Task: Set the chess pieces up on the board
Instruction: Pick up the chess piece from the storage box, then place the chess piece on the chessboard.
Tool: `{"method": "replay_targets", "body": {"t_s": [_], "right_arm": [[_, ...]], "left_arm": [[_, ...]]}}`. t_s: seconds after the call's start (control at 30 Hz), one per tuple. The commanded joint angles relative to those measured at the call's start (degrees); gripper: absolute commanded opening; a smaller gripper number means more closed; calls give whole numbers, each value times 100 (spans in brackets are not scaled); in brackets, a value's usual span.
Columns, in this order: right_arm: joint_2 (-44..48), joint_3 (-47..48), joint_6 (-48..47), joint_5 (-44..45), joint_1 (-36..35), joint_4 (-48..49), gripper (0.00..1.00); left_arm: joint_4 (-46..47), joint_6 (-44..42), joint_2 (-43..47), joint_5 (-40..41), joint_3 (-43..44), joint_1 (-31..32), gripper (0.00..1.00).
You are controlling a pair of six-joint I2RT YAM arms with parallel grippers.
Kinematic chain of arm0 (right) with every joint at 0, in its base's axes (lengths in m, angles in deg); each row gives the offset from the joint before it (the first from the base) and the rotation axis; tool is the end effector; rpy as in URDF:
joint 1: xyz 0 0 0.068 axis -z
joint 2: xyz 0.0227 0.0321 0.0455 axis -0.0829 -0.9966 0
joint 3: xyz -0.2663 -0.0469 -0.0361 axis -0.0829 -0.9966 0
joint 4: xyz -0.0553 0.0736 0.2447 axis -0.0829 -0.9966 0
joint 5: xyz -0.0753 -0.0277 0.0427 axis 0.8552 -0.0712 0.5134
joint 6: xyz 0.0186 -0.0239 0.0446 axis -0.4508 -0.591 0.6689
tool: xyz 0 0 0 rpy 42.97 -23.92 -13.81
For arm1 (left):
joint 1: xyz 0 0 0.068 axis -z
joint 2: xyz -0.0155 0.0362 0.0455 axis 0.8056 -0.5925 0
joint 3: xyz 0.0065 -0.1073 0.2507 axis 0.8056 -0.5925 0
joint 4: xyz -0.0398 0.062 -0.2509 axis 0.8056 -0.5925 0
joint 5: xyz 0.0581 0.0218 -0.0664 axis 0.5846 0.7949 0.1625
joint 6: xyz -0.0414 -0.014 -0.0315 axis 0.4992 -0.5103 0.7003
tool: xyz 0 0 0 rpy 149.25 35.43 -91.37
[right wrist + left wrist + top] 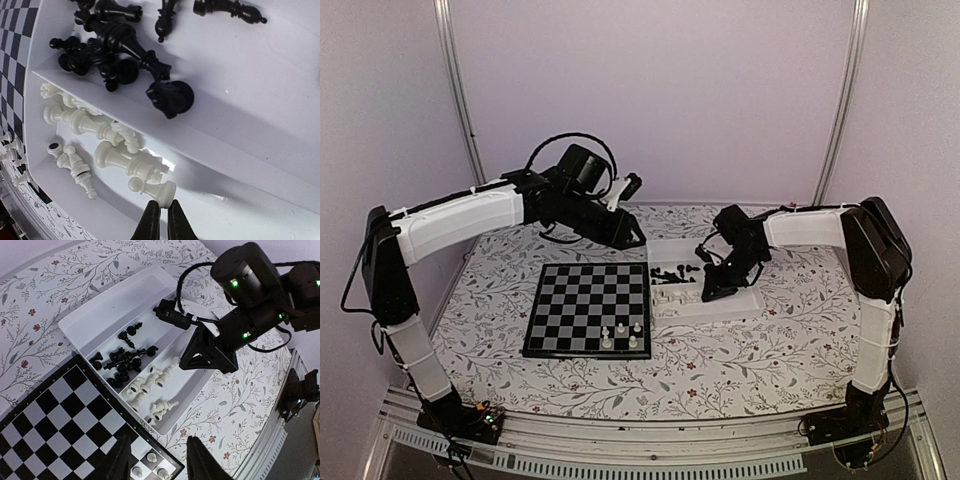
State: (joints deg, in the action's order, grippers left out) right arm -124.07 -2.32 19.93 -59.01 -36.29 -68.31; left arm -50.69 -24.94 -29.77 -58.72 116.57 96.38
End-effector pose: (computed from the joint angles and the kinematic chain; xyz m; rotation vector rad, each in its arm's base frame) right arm 0.3343 0.2196 0.1513 -0.6388 2.8644 0.6359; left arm 0.2897 -0.2791 0.3084 0.6855 2.3618 -0.7673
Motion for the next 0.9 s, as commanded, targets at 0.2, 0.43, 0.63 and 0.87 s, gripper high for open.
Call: {"method": "replay_targets", "body": {"t_s": [0.2,0.43,0.63,0.87], "right_arm": [[708,-77,35,-607,6,137,8],[813,-3,-8,-939,-2,193,8],[859,40,17,-1178,-17,248,8],[954,9,19,-1272,-20,293,8]], "left_arm": [[941,283,-142,-520,-516,96,41],[2287,967,-987,-1565,-517,113,40],[2304,1156,-1768,-1947,129,127,39],[2505,1407,-2254,-2308,404,158,39]]}}
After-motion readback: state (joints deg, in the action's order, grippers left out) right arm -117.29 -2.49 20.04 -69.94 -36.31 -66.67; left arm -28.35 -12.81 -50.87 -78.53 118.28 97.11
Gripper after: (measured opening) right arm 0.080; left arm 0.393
